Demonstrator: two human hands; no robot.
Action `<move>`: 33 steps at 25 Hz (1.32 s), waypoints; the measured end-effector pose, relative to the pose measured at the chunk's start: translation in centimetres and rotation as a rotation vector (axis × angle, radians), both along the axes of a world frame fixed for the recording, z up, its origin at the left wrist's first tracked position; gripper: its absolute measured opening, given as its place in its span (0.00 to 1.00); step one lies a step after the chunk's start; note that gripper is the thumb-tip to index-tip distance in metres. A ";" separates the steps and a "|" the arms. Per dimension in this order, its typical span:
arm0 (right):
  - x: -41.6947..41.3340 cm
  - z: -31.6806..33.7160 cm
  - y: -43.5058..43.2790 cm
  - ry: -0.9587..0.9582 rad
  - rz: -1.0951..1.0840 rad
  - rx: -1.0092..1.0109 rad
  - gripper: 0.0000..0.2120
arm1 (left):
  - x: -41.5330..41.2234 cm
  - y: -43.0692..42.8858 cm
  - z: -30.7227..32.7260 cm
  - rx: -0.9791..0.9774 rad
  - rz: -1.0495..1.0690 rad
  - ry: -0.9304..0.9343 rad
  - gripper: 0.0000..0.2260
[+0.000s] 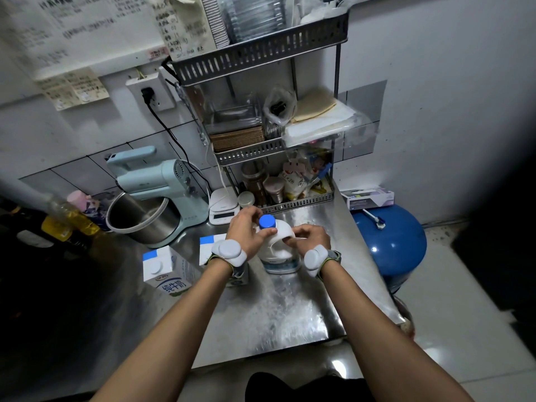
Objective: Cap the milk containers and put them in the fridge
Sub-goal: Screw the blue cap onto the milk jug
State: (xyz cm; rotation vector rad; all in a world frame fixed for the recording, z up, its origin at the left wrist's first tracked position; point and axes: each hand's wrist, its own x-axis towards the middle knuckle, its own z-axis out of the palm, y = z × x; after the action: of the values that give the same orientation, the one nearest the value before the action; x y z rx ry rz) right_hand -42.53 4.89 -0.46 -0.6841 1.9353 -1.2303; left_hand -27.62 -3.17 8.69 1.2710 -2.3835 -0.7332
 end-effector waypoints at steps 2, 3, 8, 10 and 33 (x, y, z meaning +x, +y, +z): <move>0.0 0.0 -0.1 -0.005 -0.006 0.000 0.10 | 0.2 -0.1 0.2 -0.014 -0.066 -0.027 0.16; 0.1 0.0 -0.2 -0.003 -0.006 0.002 0.10 | 0.3 -0.2 0.2 -0.010 -0.098 -0.044 0.16; 0.2 -0.1 -0.2 -0.005 -0.015 0.012 0.09 | 0.0 0.1 -0.1 0.069 -0.035 -0.058 0.22; 0.2 -0.2 -0.1 0.002 -0.003 0.023 0.09 | -0.9 0.3 -0.2 0.006 0.060 -0.091 0.24; 0.6 0.9 0.5 0.040 0.007 0.074 0.08 | -1.3 0.9 -0.8 -0.119 0.065 -0.070 0.15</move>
State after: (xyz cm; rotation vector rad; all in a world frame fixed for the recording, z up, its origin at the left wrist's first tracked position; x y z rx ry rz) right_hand -41.90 5.37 0.45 -0.6818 1.9996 -1.1424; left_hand -28.88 -2.28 7.87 1.3378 -2.3895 -0.5273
